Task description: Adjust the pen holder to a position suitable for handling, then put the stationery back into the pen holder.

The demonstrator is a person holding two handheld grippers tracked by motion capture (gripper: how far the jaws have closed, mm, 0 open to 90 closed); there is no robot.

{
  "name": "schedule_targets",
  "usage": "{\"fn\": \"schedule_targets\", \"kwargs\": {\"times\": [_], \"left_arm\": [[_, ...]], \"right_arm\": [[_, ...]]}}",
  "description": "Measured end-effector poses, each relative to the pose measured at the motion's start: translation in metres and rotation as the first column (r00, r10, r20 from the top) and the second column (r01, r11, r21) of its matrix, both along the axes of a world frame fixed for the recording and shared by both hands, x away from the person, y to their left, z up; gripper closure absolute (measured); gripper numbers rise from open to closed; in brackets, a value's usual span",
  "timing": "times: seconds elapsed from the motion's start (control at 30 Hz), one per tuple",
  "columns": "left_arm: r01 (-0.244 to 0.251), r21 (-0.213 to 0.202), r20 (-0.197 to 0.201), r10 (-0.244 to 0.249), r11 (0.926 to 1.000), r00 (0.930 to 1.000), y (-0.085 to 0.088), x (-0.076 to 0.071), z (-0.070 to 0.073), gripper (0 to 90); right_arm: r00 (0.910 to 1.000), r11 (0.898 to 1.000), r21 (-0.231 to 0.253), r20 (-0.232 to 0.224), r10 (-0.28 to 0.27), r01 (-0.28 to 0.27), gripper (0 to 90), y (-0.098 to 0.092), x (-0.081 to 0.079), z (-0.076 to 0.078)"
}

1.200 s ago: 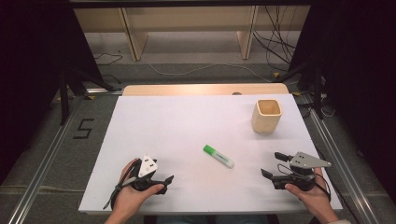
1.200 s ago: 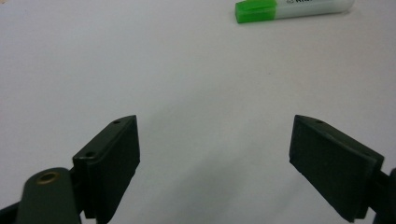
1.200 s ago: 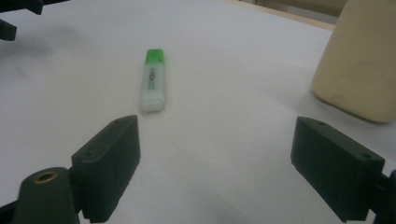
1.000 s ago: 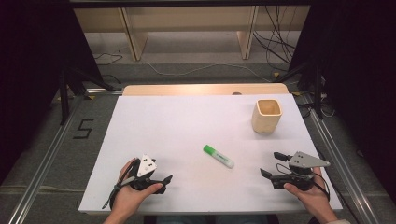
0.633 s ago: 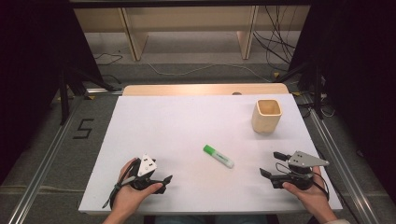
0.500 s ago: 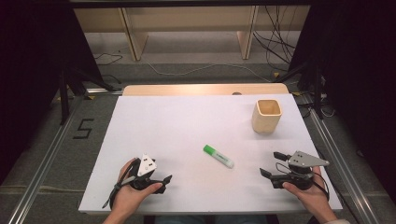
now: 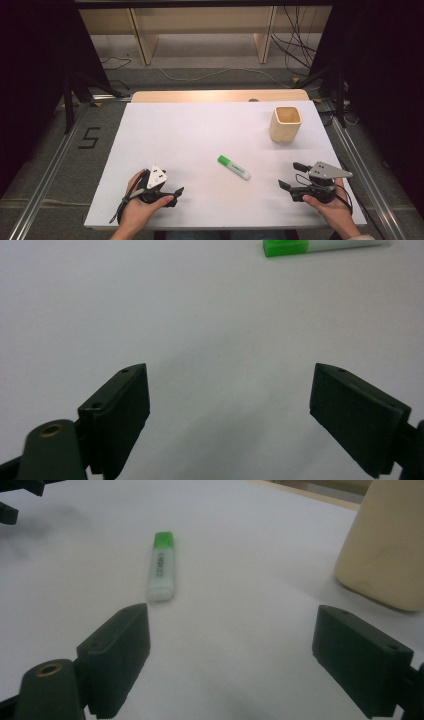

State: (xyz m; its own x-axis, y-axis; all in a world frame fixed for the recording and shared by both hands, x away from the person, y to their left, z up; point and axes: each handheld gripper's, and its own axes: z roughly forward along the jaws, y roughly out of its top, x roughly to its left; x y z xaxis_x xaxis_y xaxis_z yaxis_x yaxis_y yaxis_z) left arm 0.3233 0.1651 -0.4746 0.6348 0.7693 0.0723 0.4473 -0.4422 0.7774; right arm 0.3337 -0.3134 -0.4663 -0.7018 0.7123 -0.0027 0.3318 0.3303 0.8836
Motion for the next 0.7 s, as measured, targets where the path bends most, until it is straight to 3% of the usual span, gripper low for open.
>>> {"fn": "schedule_targets", "kwargs": {"times": [0.37, 0.53, 0.6, 0.7], "left_arm": [[-0.008, -0.002, -0.001, 0.008, 1.0, 1.0, 0.001, 0.001, 0.0, 16.0], [-0.008, -0.003, 0.001, 0.008, 1.0, 1.0, 0.0, 0.0, 0.0, 16.1], [-0.01, -0.004, 0.003, 0.01, 0.9999, 1.0, -0.001, 0.0, 0.001, 16.1], [-0.012, -0.008, -0.004, 0.012, 0.9999, 0.9999, 0.0, 0.001, 0.001, 16.1]], "right_arm": [[0.9999, 1.0, -0.005, -0.013, 0.002, -0.002, 19.0, 0.002, 0.002, 0.002], [0.9999, 0.999, -0.032, -0.015, -0.003, 0.002, 41.1, 0.008, 0.005, 0.006], [0.9999, 0.998, -0.058, -0.017, -0.004, 0.003, 56.4, 0.013, 0.01, 0.008], [0.9976, 0.996, -0.084, -0.06, 0.035, -0.04, 73.0, 0.021, 0.017, 0.009]]}}
